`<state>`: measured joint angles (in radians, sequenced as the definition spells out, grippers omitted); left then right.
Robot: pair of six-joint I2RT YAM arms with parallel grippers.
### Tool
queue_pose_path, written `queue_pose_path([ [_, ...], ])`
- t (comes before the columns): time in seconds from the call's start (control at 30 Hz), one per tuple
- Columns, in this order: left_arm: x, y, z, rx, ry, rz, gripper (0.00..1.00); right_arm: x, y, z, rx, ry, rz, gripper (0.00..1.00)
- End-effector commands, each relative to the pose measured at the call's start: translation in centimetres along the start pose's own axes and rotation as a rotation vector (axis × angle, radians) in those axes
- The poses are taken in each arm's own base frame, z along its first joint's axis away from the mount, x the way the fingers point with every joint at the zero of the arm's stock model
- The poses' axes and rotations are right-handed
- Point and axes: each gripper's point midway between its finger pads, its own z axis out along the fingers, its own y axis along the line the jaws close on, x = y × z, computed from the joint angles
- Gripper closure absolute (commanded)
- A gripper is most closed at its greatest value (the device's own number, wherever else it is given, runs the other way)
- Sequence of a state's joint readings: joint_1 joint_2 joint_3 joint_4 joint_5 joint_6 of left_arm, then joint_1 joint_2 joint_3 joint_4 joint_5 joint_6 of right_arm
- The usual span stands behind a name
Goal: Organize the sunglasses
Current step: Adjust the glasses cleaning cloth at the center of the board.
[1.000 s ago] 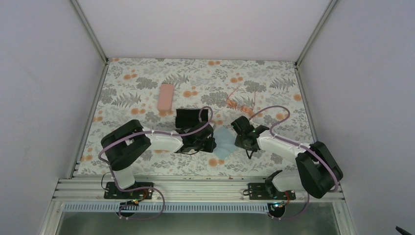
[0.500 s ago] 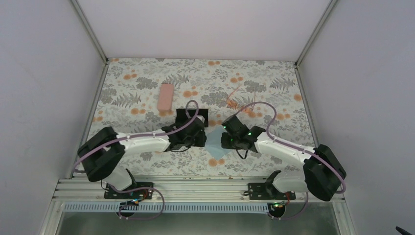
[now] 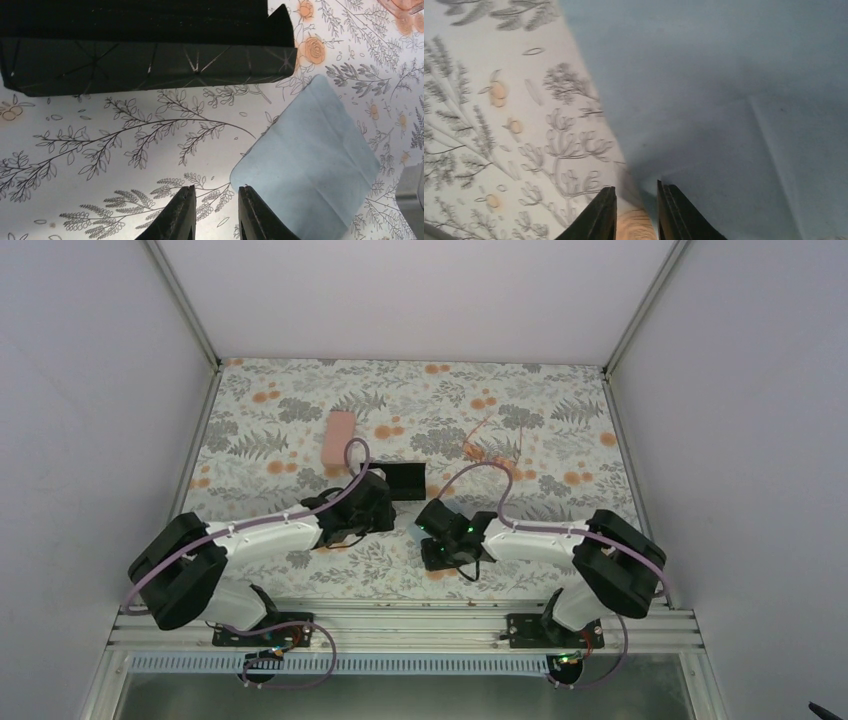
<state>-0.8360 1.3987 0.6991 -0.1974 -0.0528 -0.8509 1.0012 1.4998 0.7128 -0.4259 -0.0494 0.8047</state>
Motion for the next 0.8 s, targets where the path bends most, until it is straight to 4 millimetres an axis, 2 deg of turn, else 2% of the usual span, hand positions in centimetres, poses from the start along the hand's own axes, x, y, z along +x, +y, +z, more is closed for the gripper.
queue_pose_path([
  [0.0, -0.1, 1.0, -0.6, -0.016, -0.012, -0.027, 0.76, 3.6, 1.2, 1.5, -0.001, 0.118, -0.053, 0.76],
  [0.1, -0.3, 2.9, -1.0, -0.097, -0.017, -0.074, 0.75, 4.1, 4.4, 1.5, -0.128, 0.146, -0.083, 0.76],
  [0.17, -0.9, 3.8, -1.5, -0.119, -0.034, -0.094, 0.75, 3.2, 6.7, 1.2, -0.216, 0.123, -0.08, 0.77],
  [0.33, -2.2, 4.4, -3.1, -0.138, -0.083, -0.095, 0.68, -1.2, 12.1, -0.3, -0.376, -0.004, -0.05, 0.77],
  [0.43, -2.5, 4.2, -3.9, -0.123, -0.099, -0.093, 0.65, -3.5, 13.7, -1.4, -0.422, -0.069, -0.018, 0.78],
  [0.5, -2.5, 4.2, -4.3, -0.112, -0.104, -0.097, 0.62, -4.5, 13.3, -2.5, -0.411, -0.121, 0.011, 0.78],
  [0.53, -2.5, 4.0, -4.5, -0.1, -0.106, -0.096, 0.6, -5.2, 12.3, -3.0, -0.378, -0.166, 0.029, 0.78],
  [0.6, -2.2, 3.5, -4.5, -0.057, -0.098, -0.085, 0.57, -5.8, 9.6, -3.6, -0.291, -0.226, 0.061, 0.76],
  [0.67, -1.6, 2.5, -4.3, 0.011, -0.073, -0.071, 0.53, -5.9, 6.2, -3.4, -0.185, -0.239, 0.077, 0.75],
  [0.77, -0.5, -0.1, -3.8, 0.172, -0.018, -0.019, 0.53, -5.9, 1.6, -2.9, -0.044, -0.223, 0.093, 0.74],
])
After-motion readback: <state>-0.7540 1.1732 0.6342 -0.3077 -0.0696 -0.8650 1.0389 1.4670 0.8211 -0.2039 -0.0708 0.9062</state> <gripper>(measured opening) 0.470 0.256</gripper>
